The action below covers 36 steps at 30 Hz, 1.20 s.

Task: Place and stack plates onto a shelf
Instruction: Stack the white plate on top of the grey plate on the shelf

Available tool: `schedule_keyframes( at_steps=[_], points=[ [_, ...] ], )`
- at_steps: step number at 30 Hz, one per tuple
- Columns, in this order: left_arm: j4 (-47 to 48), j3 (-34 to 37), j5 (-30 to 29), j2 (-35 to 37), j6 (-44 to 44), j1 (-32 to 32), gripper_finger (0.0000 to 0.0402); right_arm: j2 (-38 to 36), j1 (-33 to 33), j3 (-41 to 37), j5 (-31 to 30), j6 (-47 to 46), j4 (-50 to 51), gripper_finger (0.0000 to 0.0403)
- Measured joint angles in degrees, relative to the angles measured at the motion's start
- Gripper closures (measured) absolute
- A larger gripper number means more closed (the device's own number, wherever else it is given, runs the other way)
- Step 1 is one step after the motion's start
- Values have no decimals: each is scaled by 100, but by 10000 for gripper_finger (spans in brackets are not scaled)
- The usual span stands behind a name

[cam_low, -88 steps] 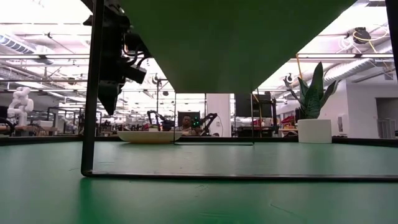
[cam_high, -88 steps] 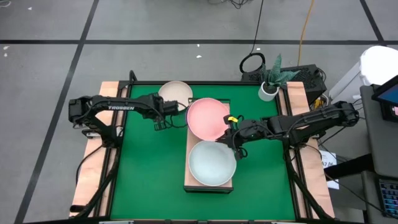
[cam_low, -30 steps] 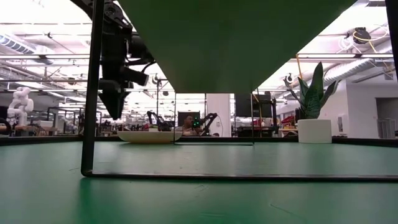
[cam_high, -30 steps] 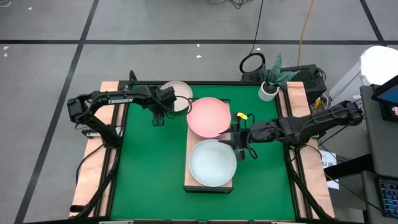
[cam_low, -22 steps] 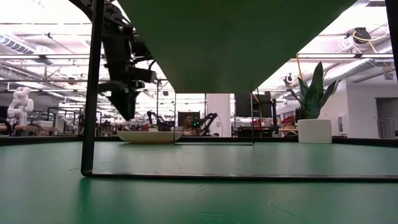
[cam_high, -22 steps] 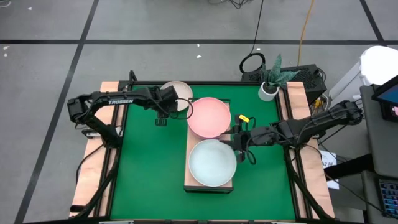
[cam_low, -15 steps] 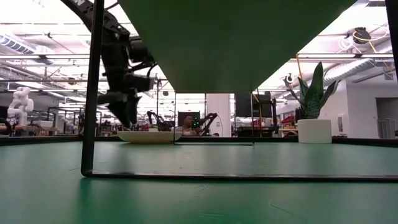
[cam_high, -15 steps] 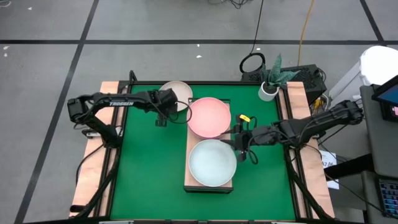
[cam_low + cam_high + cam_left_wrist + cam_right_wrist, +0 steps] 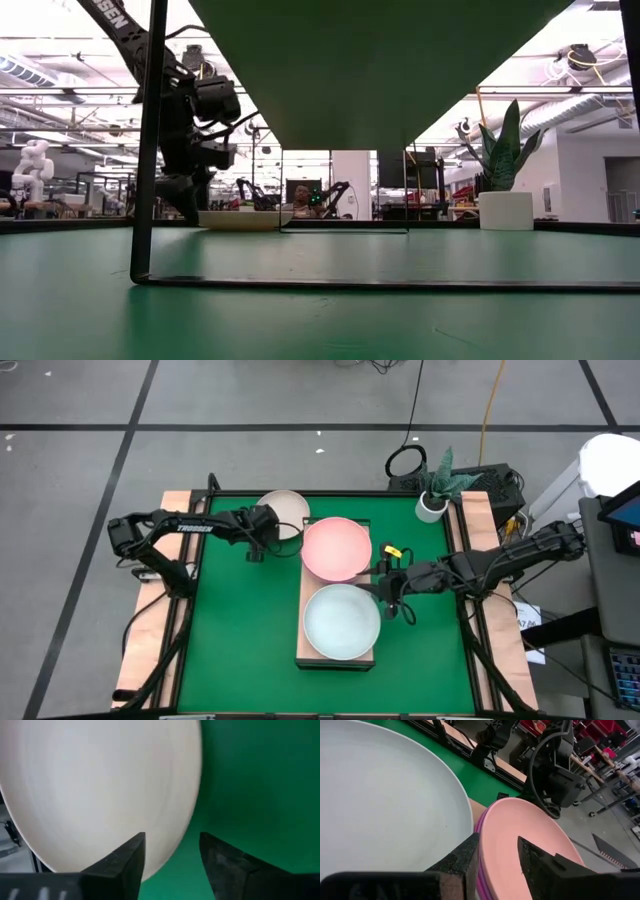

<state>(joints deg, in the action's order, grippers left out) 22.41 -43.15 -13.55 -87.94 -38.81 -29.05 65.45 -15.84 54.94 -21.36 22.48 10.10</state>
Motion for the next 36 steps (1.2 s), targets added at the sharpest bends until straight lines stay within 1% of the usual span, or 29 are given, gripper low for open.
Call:
schedule_keyframes(
  at_steps=[5, 13, 15, 16, 20, 22, 28, 33, 36],
  points=[
    [-2, 64, 40, 0, -102, -95, 264, -20, 0, 0, -3, 160, -145, 287],
    [-162, 64, 64, 0, -196, -86, 366, -20, 0, 0, -3, 321, -370, 287],
    [-170, 64, -51, 0, -131, -42, 388, -20, 0, 0, -3, 332, -455, 287],
    [-154, 63, -163, -2, -106, -5, 390, -22, 0, 0, -3, 332, -497, 287],
    [101, -118, -965, 45, 145, 303, 391, -131, 0, 0, -31, 329, -512, 287],
    [394, -250, -1273, 184, 245, 494, 392, -186, -6, 0, -238, 315, -496, 287],
    [1325, -785, -1924, 969, 841, 978, 393, -418, -48, 0, -742, 71, -179, 287],
    [2078, -1241, -1993, 1776, 1172, 1409, 393, -619, -80, 0, -751, -213, 327, 287],
    [2612, -1543, -1999, 2188, 1262, 1909, 393, -728, -83, 0, -742, -474, 638, 287]
  ],
)
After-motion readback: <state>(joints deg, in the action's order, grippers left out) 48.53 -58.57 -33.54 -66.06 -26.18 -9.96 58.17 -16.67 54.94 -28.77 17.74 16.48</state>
